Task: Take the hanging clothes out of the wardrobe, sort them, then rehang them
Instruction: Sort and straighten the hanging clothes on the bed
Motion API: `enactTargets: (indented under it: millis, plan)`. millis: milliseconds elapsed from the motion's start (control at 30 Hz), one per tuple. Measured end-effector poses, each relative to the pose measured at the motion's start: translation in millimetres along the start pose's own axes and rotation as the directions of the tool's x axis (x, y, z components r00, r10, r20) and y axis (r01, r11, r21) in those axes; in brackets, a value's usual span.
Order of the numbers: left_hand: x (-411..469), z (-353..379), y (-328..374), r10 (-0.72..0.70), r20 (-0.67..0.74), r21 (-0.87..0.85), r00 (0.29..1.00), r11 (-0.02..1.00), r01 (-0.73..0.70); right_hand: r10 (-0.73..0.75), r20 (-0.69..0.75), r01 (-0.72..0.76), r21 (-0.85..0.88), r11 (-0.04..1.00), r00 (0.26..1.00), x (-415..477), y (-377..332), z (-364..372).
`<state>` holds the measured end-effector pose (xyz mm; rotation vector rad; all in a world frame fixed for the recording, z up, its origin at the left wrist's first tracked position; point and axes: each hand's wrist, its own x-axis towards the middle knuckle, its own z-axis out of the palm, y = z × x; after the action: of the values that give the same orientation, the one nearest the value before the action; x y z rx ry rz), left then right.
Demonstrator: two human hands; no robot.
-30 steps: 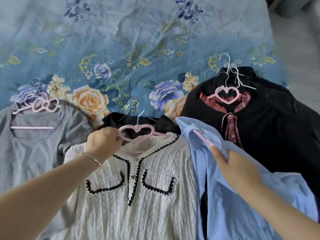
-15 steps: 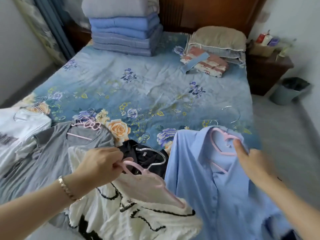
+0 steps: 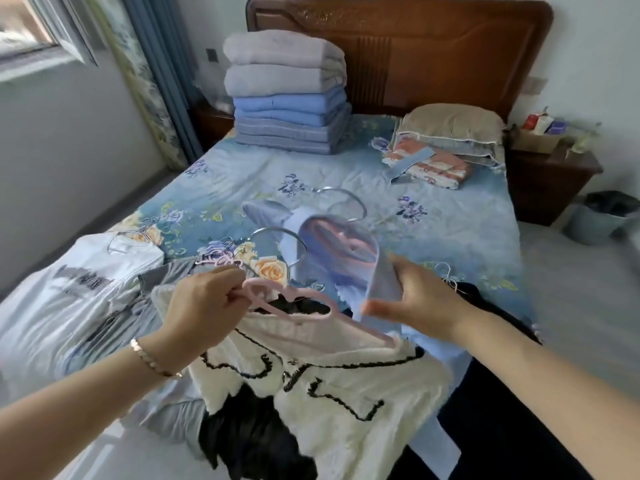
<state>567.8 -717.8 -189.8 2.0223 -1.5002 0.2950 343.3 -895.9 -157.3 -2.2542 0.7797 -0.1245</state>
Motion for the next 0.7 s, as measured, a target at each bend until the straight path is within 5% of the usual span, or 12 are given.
enactTargets:
  millis: [67,167,233,300,433,533,633,700]
  plan:
    - [-2.4,-8.0,1.4,-0.012,-0.002,-0.052,1.0,0.999,0.012,-0.01,0.208,0.015,-0.026,1.0,0.978,-7.5,-7.7,19.4]
    - [-8.2,-14.1,1.0,0.028,0.001,-0.042,1.0,0.999,-0.028,-0.087,0.292,0.039,0.167,0.985,0.952,-14.9,-20.1,31.5]
    - [-10.4,-16.2,0.7,-0.034,-0.009,-0.062,0.999,0.998,0.033,-0.137,0.287,0.085,0.188,0.979,0.948,-19.6,-24.9,32.5]
    - [-10.8,-17.7,-1.6,-0.045,-0.015,-0.101,0.999,0.994,0.043,-0.188,0.273,0.188,0.026,0.982,0.944,-23.5,-25.8,38.2]
    - [-6.9,-20.8,-19.1,0.111,0.238,0.071,0.965,0.989,-0.131,-0.291,0.191,0.309,-0.069,0.949,0.937,-32.2,-24.4,56.0]
    - [-7.2,-25.6,-26.0,-0.008,0.348,0.078,0.937,0.997,-0.021,-0.294,0.155,0.307,-0.072,0.949,0.943,-34.5,-23.0,54.9]
    - [-20.4,-27.7,-28.4,-0.053,0.253,0.117,0.966,0.993,0.024,-0.214,0.085,0.225,-0.157,0.962,0.973,-30.0,-20.0,47.4]
    - [-27.8,-30.3,-24.9,-0.076,0.171,0.139,0.982,0.989,0.052,-0.166,0.027,0.164,-0.362,0.917,0.986,-20.2,-17.7,39.7]
